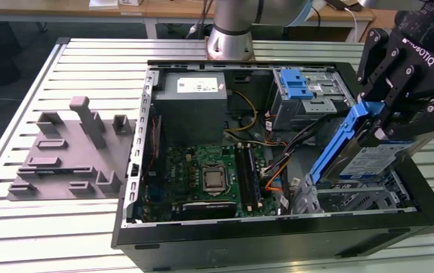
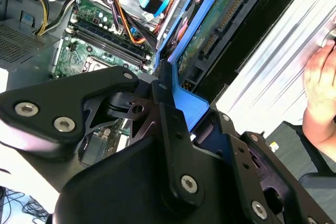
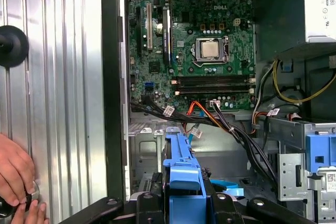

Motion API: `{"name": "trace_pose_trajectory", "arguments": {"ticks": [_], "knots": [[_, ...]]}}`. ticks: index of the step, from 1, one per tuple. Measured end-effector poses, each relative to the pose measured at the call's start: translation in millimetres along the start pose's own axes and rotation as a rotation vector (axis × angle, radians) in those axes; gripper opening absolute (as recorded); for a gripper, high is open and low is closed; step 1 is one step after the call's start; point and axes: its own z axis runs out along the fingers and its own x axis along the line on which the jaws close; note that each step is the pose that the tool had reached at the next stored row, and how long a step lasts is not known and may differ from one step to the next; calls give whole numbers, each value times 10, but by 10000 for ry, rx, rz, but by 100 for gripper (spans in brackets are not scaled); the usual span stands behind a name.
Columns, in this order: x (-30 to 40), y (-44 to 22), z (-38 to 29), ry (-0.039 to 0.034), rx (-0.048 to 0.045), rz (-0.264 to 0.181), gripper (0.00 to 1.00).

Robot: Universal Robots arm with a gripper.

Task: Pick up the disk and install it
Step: 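Insert the disk into the insertion slot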

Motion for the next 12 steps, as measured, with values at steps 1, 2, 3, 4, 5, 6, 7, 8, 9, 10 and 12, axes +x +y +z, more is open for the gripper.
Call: {"name": "trace_pose_trajectory", "arguments": {"ticks": [1, 2, 3, 4, 5, 6, 7, 8, 9, 10, 12], "knots": [[0, 0, 4, 0, 0, 0, 36], [0, 0, 8, 0, 0, 0, 36], [0, 0, 13, 0, 0, 0, 36], [0, -1, 18, 0, 0, 0, 36], [0, -1, 24, 0, 0, 0, 36], [0, -1, 28, 1, 0, 0, 36], [0, -1, 33, 0, 0, 0, 36], [0, -1, 38, 0, 0, -1, 36], [0, -1, 43, 0, 0, 0, 36], [0, -1, 47, 2, 0, 0, 36], [0, -2, 54, 9, 1, -1, 36]]}}
